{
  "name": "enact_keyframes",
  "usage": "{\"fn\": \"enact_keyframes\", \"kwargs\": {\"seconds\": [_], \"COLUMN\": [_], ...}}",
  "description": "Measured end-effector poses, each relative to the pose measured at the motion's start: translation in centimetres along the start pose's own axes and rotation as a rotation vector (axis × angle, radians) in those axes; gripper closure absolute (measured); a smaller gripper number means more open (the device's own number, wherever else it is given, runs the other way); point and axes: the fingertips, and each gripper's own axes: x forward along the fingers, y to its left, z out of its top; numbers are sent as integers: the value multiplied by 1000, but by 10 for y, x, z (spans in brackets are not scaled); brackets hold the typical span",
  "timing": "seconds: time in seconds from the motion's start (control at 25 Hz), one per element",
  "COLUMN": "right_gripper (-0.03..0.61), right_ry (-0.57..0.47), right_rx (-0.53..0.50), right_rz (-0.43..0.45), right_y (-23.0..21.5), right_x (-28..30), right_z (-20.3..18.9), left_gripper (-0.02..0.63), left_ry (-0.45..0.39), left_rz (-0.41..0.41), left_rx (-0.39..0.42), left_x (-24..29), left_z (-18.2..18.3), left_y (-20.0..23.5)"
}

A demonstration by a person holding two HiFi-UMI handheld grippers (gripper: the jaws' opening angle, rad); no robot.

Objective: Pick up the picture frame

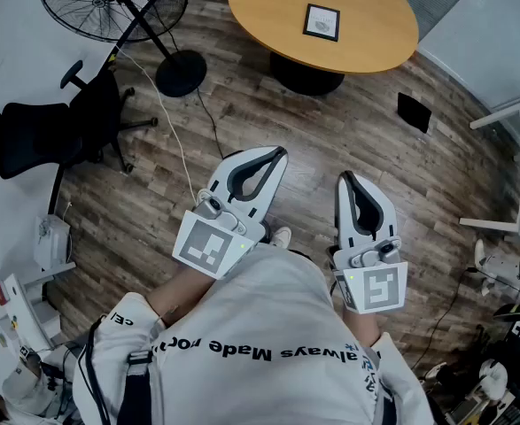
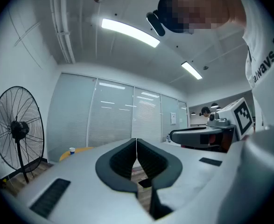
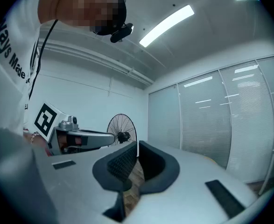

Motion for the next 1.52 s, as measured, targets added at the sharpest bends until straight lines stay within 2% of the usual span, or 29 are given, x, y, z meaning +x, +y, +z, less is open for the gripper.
{"fn": "enact_keyframes", "kwargs": {"seconds": [0.16, 0.28, 0.6, 0.92, 1.52], "right_gripper": [541, 540, 541, 541, 541], "right_ry": [-10, -32, -31, -10, 15], "right_rx": [-3, 36, -2, 10, 18], "right_rz": [-11, -20, -57, -103, -119], "right_y": [3, 1, 5, 17, -22], "right_x": [6, 19, 77, 125, 174], "right_z": [4, 9, 16, 14, -3], "left_gripper": [586, 586, 586, 586, 586], "left_ry": [-11, -8, -10, 12, 44], "left_rz": [-14, -15, -40, -81, -84], "left_rx": [8, 4, 26, 1, -31], "left_x": [1, 3, 11, 11, 60], "left_z": [6, 10, 18, 16, -6], "left_y": [6, 21, 79, 128, 164]}}
